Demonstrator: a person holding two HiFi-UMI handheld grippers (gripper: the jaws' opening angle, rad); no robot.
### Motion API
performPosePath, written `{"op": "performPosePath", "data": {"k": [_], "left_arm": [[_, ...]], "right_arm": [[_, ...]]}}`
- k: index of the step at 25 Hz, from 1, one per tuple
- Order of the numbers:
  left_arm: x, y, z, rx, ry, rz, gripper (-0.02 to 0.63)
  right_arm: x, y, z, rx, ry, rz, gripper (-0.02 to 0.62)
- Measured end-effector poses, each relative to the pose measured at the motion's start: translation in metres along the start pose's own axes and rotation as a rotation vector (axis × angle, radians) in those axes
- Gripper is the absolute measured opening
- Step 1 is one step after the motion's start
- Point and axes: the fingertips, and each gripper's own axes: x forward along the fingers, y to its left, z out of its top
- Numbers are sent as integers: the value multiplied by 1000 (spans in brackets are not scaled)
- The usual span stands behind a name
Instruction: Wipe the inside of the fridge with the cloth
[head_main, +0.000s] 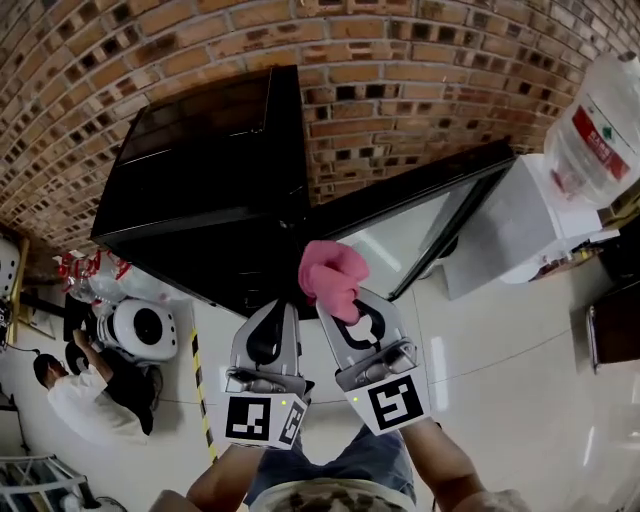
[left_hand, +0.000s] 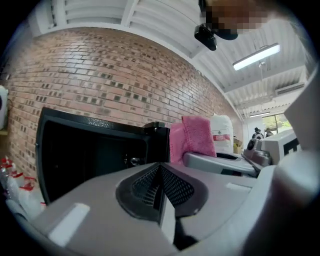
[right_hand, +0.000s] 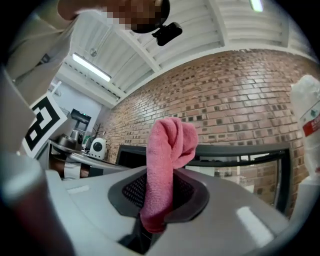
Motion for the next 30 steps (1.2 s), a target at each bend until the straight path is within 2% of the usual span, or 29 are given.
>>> {"op": "performPosePath", "data": {"k": [3,6,9,13,17,24,27,30], "left_arm": [[4,-22,-2,-15,-4,97,15],[6,-43,-1,-10,-16,168,15],[14,-67,-3,-22,-14,176,15],[34,-88,-6,3,-18,176,15],[47,-98,-14,-13,-15,176,15],[58,-94,-43,-3,47,183,15],[61,-90,-54,-19,68,178,15],[63,-90,-58,-21,75,136,15]], "right_arm": [[-13,-20,-2,-1,-12,78,61],[-28,-45,-9,-19,-3,121,61],[-45,-81,-24,-62,27,120,61],[-54,-135,-43,-102,25,69,61],[-56,-188,-58,-94,8,-7,62],[-64,-265,-81,-128,39,-178,61],[-68,-287,-89,-131,62,-240,62],[-67,-285,-87,-158,53,-262,61]]}}
